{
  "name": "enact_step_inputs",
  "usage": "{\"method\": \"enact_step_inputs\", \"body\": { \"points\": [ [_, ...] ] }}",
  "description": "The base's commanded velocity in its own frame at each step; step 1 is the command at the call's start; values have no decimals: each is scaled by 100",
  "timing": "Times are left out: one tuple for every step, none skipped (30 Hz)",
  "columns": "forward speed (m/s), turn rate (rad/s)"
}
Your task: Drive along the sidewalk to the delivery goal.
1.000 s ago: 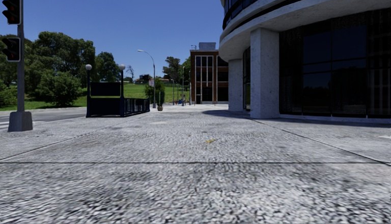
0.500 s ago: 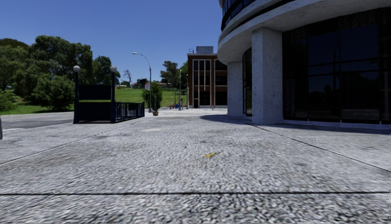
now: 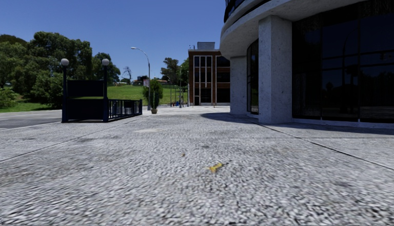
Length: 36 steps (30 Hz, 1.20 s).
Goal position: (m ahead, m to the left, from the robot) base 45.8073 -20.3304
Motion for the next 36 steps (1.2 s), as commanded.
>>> {"method": "enact_step_inputs", "body": {
  "points": [
    [146,0],
    [146,0],
    [146,0],
    [146,0],
    [146,0],
    [146,0],
    [146,0],
    [146,0],
    [146,0],
    [146,0],
    [146,0],
    [146,0],
    [146,0],
    [146,0],
    [146,0],
    [146,0],
    [155,0],
    [200,0],
    [200,0],
    [200,0],
    [200,0],
    [200,0],
    [200,0],
    [200,0],
    [200,0],
    [200,0],
    [200,0],
    [200,0],
    [200,0],
    [200,0],
    [200,0],
    [200,0],
    [200,0],
    [200,0],
    [200,0],
    [200,0]
  ]
}}
